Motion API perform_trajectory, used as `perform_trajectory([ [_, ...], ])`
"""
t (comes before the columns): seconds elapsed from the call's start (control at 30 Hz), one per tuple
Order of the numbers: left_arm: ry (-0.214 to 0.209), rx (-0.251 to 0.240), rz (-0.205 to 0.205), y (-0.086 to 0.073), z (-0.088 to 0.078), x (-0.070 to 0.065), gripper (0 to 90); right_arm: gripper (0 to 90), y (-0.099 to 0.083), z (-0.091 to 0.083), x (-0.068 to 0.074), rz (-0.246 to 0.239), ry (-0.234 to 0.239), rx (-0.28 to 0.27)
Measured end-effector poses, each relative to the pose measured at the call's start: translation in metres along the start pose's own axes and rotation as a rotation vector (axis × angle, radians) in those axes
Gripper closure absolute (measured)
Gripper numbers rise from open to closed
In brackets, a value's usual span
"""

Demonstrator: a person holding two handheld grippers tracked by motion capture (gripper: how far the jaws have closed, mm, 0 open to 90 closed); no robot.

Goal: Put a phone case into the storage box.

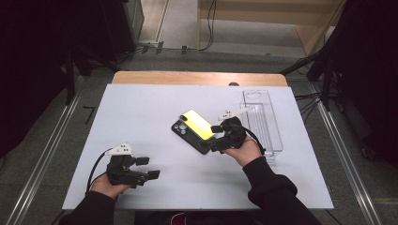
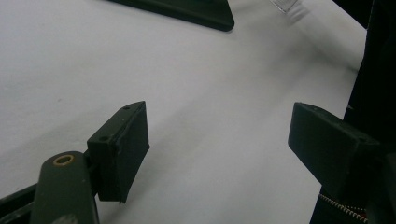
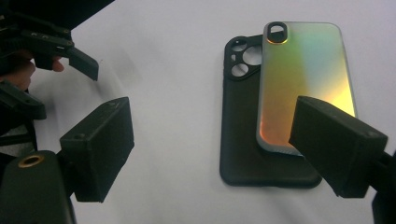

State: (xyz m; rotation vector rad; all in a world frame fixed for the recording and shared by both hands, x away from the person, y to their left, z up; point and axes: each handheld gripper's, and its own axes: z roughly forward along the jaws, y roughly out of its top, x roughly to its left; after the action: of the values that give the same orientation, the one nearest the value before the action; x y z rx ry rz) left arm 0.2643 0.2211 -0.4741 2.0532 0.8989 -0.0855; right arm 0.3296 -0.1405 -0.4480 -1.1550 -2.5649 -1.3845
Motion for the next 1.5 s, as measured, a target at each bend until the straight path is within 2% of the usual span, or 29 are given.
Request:
perform_trajectory([
  [0.13, 0.001, 0.005, 0.002, 0.0, 0.0, 0.0, 20.6, 12.0, 0.006, 0.002, -0.005, 0.006, -0.014, -0.004],
  [0.6, -0.003, 0.007, 0.002, 0.0, 0.001, 0.0, 20.6, 12.0, 0.029, 0.013, -0.021, 0.019, -0.011, -0.015],
  [0.73, -0.003, 0.007, 0.002, 0.0, 0.0, 0.0, 20.6, 8.1, 0.035, 0.017, -0.029, 0.048, -0.002, -0.035],
  [0.8, -0.004, 0.004, 0.002, 0.0, 0.0, 0.0, 20.6, 7.0, 0.036, 0.019, -0.031, 0.047, -0.006, -0.04],
  [0.83, -0.004, 0.004, 0.001, 0.0, 0.0, 0.0, 20.6, 1.2, 0.036, 0.02, -0.032, 0.039, -0.016, -0.044],
  [0.87, -0.005, 0.003, 0.001, 0.0, 0.0, 0.0, 20.6, 0.0, 0.038, 0.021, -0.032, 0.036, -0.039, -0.043],
  [0.9, -0.006, 0.004, 0.001, 0.0, 0.001, 0.0, 20.6, 0.0, 0.04, 0.024, -0.035, 0.026, -0.05, -0.042],
  [1.1, -0.006, 0.003, 0.002, 0.0, 0.0, 0.0, 20.6, 0.0, 0.045, 0.033, -0.04, 0.038, -0.065, -0.037],
  [1.33, -0.008, 0.004, 0.0, 0.0, 0.0, 0.0, 20.6, 0.0, 0.049, 0.039, -0.047, 0.028, -0.066, -0.029],
  [1.5, -0.01, 0.005, 0.0, 0.0, 0.0, 0.0, 20.6, 0.0, 0.051, 0.045, -0.053, 0.048, -0.064, -0.033],
])
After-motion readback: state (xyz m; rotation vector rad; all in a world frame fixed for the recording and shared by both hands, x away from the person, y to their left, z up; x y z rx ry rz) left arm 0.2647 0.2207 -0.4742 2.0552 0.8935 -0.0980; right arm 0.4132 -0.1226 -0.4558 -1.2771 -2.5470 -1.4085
